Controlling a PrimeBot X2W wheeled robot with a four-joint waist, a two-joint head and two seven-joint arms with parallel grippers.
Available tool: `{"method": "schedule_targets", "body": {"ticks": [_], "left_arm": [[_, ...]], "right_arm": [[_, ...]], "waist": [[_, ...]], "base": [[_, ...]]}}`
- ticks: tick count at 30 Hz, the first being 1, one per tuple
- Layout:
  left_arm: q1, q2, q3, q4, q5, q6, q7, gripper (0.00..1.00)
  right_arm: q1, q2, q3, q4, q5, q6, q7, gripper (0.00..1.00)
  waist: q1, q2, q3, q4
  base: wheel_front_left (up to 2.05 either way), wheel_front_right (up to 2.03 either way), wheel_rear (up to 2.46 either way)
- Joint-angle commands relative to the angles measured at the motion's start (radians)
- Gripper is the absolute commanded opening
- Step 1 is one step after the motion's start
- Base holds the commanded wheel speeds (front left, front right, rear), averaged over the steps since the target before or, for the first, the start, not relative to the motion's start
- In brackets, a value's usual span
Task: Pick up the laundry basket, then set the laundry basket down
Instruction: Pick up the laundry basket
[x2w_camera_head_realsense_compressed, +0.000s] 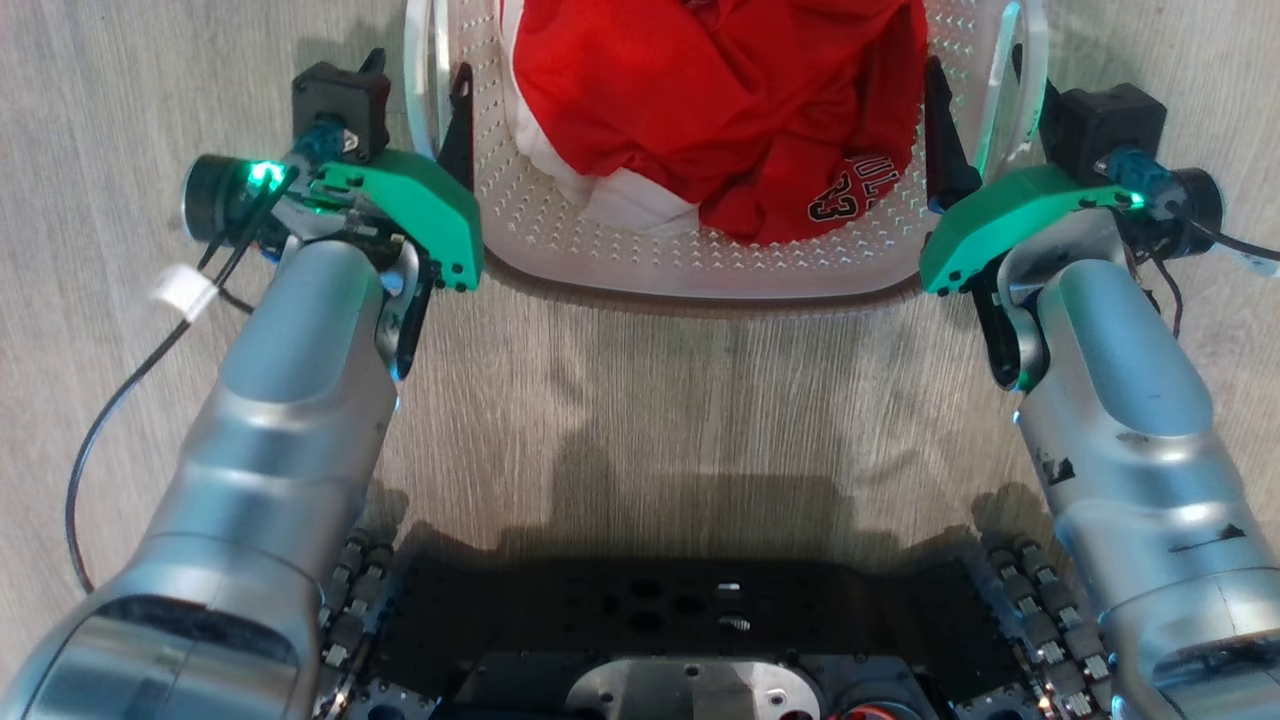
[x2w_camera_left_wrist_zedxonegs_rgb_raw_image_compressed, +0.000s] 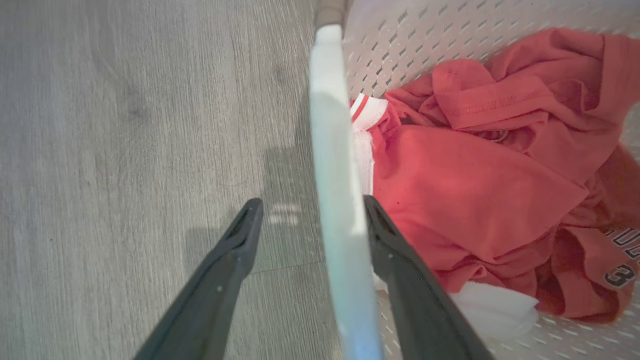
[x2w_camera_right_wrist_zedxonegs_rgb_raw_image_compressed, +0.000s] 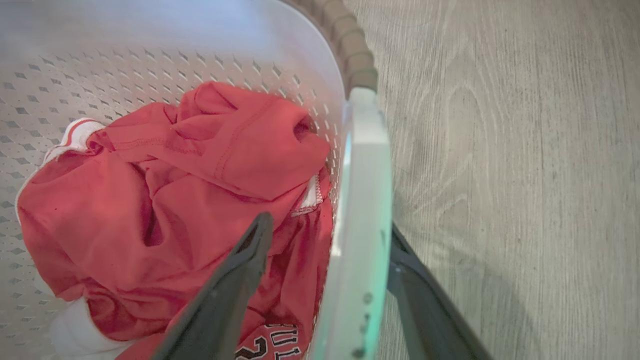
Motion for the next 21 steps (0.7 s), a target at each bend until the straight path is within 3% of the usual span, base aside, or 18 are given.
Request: {"method": "schedule_targets", "body": {"ticks": [1, 12, 14, 15, 16, 17, 18, 19, 21], "left_arm": [[0.010, 0.025, 0.009, 0.002, -0.010, 0.005, -0.006, 1.00], [-0.034, 0.025, -0.055, 0.035, -0.049, 0.015, -0.006, 1.00], [-0.038, 0.025, -0.064, 0.037, -0.056, 0.016, -0.006, 0.76], [-0.039, 0.025, -0.068, 0.039, -0.060, 0.015, -0.006, 0.57], [-0.040, 0.025, -0.073, 0.041, -0.063, 0.015, -0.006, 0.44], [-0.041, 0.025, -0.081, 0.045, -0.068, 0.016, -0.006, 0.03], [-0.040, 0.025, -0.086, 0.048, -0.070, 0.015, -0.006, 0.00], [-0.040, 0.025, -0.092, 0.051, -0.072, 0.014, -0.006, 0.00], [-0.038, 0.025, -0.098, 0.054, -0.075, 0.014, -0.006, 0.00]], "right_arm": [[0.031, 0.016, 0.022, -0.006, 0.005, 0.007, -0.006, 1.00], [0.017, 0.016, 0.027, 0.010, 0.010, 0.007, -0.006, 1.00], [0.016, 0.016, 0.026, 0.013, 0.010, 0.007, -0.006, 1.00], [0.016, 0.016, 0.025, 0.015, 0.010, 0.007, -0.006, 0.93], [0.015, 0.016, 0.026, 0.017, 0.010, 0.007, -0.006, 0.73], [0.015, 0.016, 0.025, 0.025, 0.012, 0.007, -0.006, 0.42], [0.014, 0.016, 0.025, 0.030, 0.012, 0.007, -0.006, 0.29], [0.013, 0.016, 0.024, 0.035, 0.013, 0.007, -0.006, 0.04], [0.012, 0.016, 0.022, 0.043, 0.015, 0.007, -0.006, 0.00]], "waist": [[0.0000, -0.0001, 0.002, 0.000], [0.0000, -0.0001, 0.014, -0.001], [0.0000, -0.0001, 0.015, -0.001], [0.0000, -0.0001, 0.015, -0.001], [0.0000, -0.0001, 0.015, -0.001], [0.0000, -0.0001, 0.014, -0.001], [0.0000, -0.0001, 0.013, -0.001], [0.0000, -0.0001, 0.011, -0.001], [0.0000, -0.0001, 0.010, -0.001]], "base": [[0.00, 0.00, 0.00], [0.00, 0.00, 0.00], [0.00, 0.00, 0.00], [0.00, 0.00, 0.00], [0.00, 0.00, 0.00], [0.00, 0.00, 0.00], [0.00, 0.00, 0.00], [0.00, 0.00, 0.00], [0.00, 0.00, 0.00]]}}
